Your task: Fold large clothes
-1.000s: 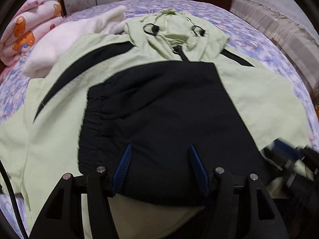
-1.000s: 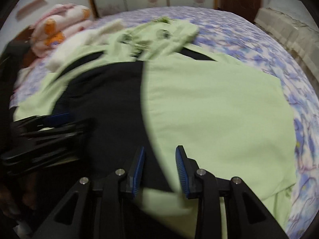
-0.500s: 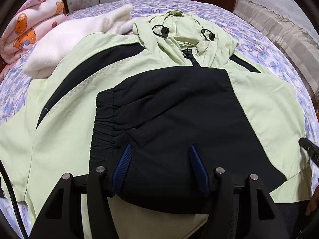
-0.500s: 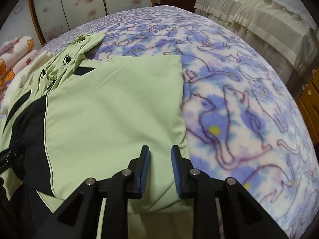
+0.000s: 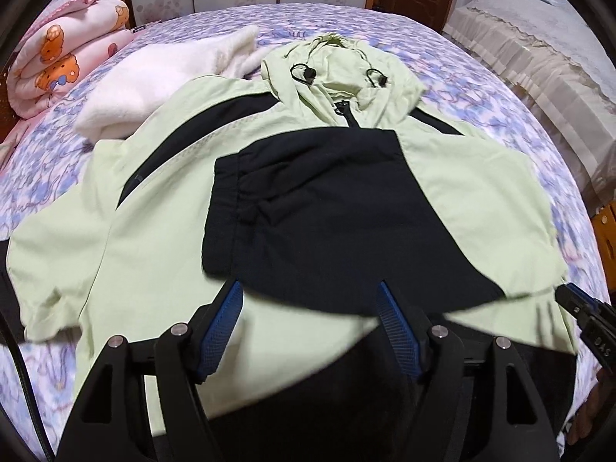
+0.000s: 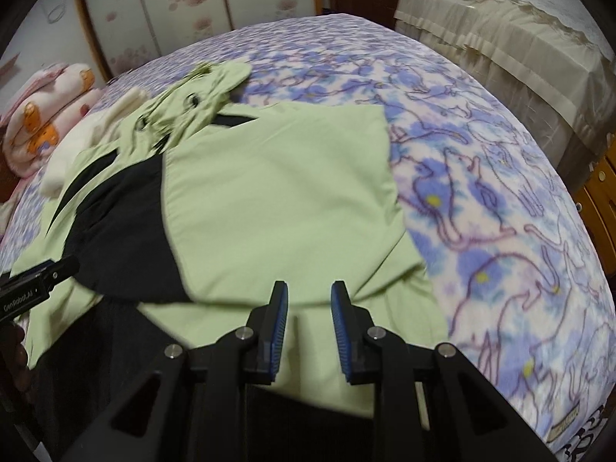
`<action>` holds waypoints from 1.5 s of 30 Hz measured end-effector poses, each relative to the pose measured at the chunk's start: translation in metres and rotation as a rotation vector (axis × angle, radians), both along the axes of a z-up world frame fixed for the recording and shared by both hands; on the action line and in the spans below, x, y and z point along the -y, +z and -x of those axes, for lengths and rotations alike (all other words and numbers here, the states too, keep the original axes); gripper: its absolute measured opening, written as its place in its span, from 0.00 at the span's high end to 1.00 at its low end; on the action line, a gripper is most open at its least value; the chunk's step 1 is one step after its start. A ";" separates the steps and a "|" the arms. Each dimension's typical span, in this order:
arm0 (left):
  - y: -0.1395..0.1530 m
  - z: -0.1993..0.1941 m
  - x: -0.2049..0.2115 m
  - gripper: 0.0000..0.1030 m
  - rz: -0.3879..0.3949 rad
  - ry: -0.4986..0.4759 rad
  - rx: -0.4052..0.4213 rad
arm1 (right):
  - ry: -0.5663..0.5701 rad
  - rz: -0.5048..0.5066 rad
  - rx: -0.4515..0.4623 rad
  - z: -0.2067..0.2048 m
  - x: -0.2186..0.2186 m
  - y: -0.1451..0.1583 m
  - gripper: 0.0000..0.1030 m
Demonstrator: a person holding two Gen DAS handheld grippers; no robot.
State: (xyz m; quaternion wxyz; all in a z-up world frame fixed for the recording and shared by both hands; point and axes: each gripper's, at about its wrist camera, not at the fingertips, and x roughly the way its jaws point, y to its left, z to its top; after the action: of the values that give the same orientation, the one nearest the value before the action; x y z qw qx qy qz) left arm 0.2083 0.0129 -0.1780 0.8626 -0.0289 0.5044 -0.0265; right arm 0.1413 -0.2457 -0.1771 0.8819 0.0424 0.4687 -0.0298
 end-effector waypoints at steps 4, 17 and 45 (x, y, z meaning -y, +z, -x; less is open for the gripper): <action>0.012 0.029 -0.003 0.32 0.016 0.002 0.003 | 0.043 0.002 0.001 0.017 -0.014 0.010 0.78; 0.046 0.106 -0.069 0.31 0.015 0.053 0.003 | 0.180 -0.012 0.039 0.050 -0.075 0.051 0.78; 0.033 0.133 -0.331 0.31 0.276 0.375 -0.168 | 0.417 -0.015 0.006 0.075 -0.258 0.053 0.78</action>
State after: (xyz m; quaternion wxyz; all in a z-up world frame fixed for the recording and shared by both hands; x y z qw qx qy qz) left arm 0.0757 0.3440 -0.1452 0.7952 -0.2419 0.5518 0.0679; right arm 0.0659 0.0119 -0.1238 0.8701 -0.0487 0.4647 0.1572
